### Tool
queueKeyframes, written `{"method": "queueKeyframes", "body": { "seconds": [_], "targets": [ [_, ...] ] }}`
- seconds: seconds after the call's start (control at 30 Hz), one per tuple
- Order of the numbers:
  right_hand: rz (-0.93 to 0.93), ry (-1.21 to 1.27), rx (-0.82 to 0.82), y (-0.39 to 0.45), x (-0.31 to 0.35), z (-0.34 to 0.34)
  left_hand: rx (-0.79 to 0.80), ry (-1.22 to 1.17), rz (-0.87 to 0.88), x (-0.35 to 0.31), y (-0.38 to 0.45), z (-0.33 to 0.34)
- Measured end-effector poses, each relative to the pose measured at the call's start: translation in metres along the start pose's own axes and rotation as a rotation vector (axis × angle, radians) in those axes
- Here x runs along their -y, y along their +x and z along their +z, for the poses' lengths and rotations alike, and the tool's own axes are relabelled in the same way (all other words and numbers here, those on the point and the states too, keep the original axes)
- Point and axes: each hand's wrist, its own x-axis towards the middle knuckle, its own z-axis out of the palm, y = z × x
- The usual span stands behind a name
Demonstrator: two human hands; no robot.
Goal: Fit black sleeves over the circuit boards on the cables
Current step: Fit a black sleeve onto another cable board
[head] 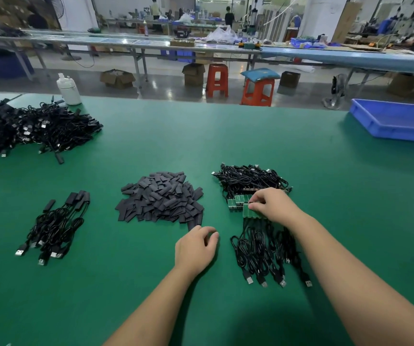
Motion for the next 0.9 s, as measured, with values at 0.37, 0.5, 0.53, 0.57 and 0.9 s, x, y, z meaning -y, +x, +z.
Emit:
{"method": "queueKeyframes", "body": {
  "seconds": [0.37,0.5,0.53,0.57,0.9],
  "targets": [
    [-0.042,-0.044,-0.068,-0.017,0.031,0.016,0.112,-0.647,-0.084,-0.072,0.007,-0.011],
    [-0.026,-0.079,-0.096,-0.019,0.034,0.018,0.082,-0.579,-0.131,-0.076,0.009,-0.013],
    [-0.021,-0.081,-0.105,-0.019,0.034,0.018,0.064,-0.547,-0.14,-0.077,0.009,-0.012],
    [-0.014,-0.082,-0.111,-0.019,0.035,0.019,0.045,-0.524,-0.148,-0.079,0.01,-0.012],
    [-0.072,-0.102,-0.173,-0.012,0.029,0.035,-0.17,-0.465,-0.244,-0.085,0.006,-0.01]
  ]
}}
